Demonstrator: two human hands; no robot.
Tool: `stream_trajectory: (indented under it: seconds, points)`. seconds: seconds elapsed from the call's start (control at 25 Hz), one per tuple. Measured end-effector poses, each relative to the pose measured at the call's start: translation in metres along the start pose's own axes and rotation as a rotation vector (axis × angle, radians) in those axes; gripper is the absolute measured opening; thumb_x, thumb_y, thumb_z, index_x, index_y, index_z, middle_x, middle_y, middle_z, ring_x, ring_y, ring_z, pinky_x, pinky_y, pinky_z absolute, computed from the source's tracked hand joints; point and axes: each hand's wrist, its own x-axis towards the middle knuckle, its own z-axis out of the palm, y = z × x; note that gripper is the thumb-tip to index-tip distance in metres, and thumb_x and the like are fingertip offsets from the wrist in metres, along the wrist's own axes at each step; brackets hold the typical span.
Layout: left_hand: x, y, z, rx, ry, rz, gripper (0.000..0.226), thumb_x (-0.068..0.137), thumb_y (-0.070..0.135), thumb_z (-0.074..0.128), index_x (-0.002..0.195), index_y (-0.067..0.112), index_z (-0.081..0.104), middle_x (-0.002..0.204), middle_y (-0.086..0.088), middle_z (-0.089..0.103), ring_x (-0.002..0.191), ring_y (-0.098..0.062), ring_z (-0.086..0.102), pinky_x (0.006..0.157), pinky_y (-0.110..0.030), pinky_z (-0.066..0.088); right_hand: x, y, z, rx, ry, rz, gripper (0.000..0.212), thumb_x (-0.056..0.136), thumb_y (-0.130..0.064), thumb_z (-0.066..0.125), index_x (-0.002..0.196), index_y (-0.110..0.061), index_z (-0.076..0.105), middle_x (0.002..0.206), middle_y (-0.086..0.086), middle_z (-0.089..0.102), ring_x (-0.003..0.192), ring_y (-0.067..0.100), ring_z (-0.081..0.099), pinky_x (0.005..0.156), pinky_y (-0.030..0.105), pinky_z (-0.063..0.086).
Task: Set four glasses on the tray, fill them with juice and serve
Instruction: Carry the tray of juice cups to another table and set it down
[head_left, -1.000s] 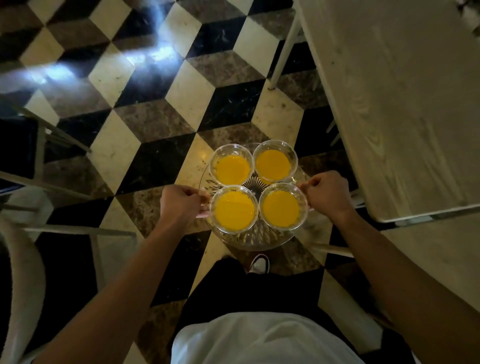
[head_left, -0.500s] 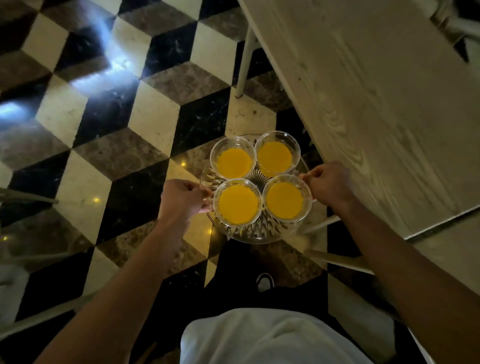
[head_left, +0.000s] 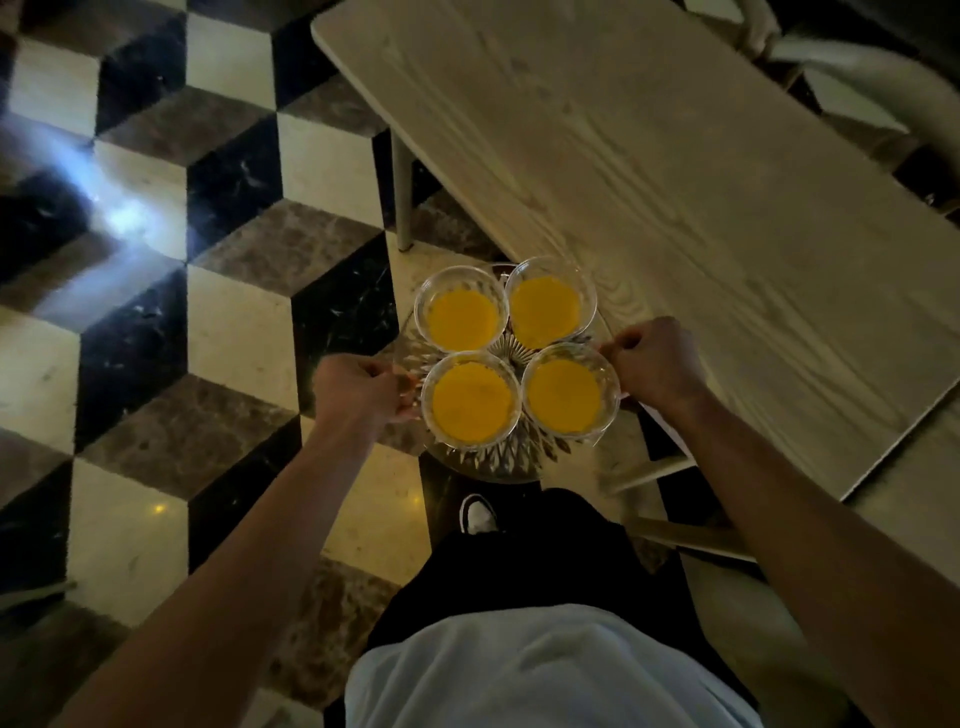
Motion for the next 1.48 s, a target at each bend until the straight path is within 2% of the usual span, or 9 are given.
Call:
stream_trajectory:
  seconds: [0.12,0.2,0.6,0.72,0.88,0.96,1.08,1.2,1.48]
  points:
    - [0.029,0.022,0.011,0.067,-0.004,0.014,0.016,0.091,-0.001,0.069,0.082,0.004,0.081,0.074,-0.016,0.078,0.066,-0.029,0.078,0.070,-0.050,0.067,0.026,-0.005,-0.002,0.020,0.004,0.053,0.035,0.086,-0.019,0.079,0.052,-0.014,0.068,0.036,-0.007,0.057,0.033,-0.002,0.054,0.037,0.015,0.042]
    - [0.049,0.038,0.021,0.099,-0.029,0.019,0.017,0.091,0.000,0.070,0.078,0.006,0.081,0.073,-0.016,0.078,0.068,-0.030,0.078,0.071,-0.052,0.067,0.044,-0.004,-0.003,0.078,0.012,0.109,0.027,0.087,-0.014,0.079,0.062,-0.004,0.073,0.034,-0.008,0.056,0.029,-0.002,0.053,0.032,0.011,0.037]
    - [0.126,0.134,0.081,0.163,-0.127,0.045,0.015,0.090,0.000,0.073,0.078,0.005,0.080,0.072,-0.014,0.078,0.065,-0.028,0.077,0.072,-0.051,0.067,0.144,-0.009,-0.033,0.074,0.108,0.162,0.031,0.085,-0.024,0.081,0.063,-0.004,0.071,0.049,-0.001,0.067,0.044,0.011,0.067,0.049,0.022,0.055]
    - [0.144,0.165,0.097,0.178,-0.127,0.021,0.012,0.091,0.005,0.076,0.080,0.008,0.081,0.078,-0.011,0.079,0.069,-0.024,0.078,0.073,-0.046,0.068,0.171,-0.014,-0.043,0.094,0.103,0.200,0.033,0.085,-0.021,0.080,0.058,-0.006,0.068,0.042,-0.006,0.063,0.037,0.002,0.060,0.040,0.013,0.048]
    - [0.171,0.209,0.119,0.219,-0.144,0.026,0.018,0.095,0.000,0.069,0.083,0.007,0.080,0.078,-0.010,0.079,0.053,-0.011,0.073,0.057,-0.030,0.064,0.210,-0.020,-0.058,0.106,0.118,0.224,0.036,0.085,-0.022,0.079,0.052,-0.014,0.066,0.038,-0.012,0.060,0.036,-0.001,0.059,0.045,0.021,0.053]
    - [0.184,0.229,0.130,0.223,-0.163,0.032,0.015,0.093,-0.003,0.069,0.085,0.003,0.079,0.076,-0.011,0.078,0.047,-0.008,0.071,0.050,-0.025,0.060,0.225,-0.025,-0.066,0.097,0.132,0.233,0.034,0.085,-0.024,0.079,0.053,-0.019,0.068,0.038,-0.015,0.059,0.037,-0.004,0.059,0.039,0.012,0.044]
    - [0.200,0.257,0.146,0.199,-0.213,0.073,0.013,0.089,-0.007,0.070,0.084,0.000,0.080,0.072,-0.013,0.078,0.056,-0.019,0.076,0.055,-0.032,0.065,0.245,-0.025,-0.073,0.078,0.170,0.276,0.028,0.085,-0.028,0.079,0.061,-0.015,0.075,0.048,-0.007,0.068,0.048,0.005,0.068,0.044,0.015,0.047]
    - [0.219,0.288,0.160,0.242,-0.290,0.138,0.019,0.089,-0.009,0.067,0.081,0.003,0.079,0.075,-0.016,0.078,0.062,-0.024,0.077,0.049,-0.028,0.062,0.263,-0.026,-0.074,0.102,0.195,0.333,0.029,0.084,-0.032,0.080,0.063,-0.012,0.076,0.054,0.000,0.071,0.055,0.015,0.072,0.052,0.023,0.052]
    - [0.289,0.350,0.204,0.402,-0.493,0.298,0.024,0.077,-0.012,0.061,0.070,0.003,0.079,0.067,-0.017,0.077,0.066,-0.038,0.077,0.069,-0.057,0.066,0.295,-0.043,-0.071,0.223,0.348,0.526,0.033,0.087,-0.031,0.079,0.059,-0.014,0.074,0.043,-0.011,0.065,0.038,-0.005,0.058,0.038,0.004,0.036]
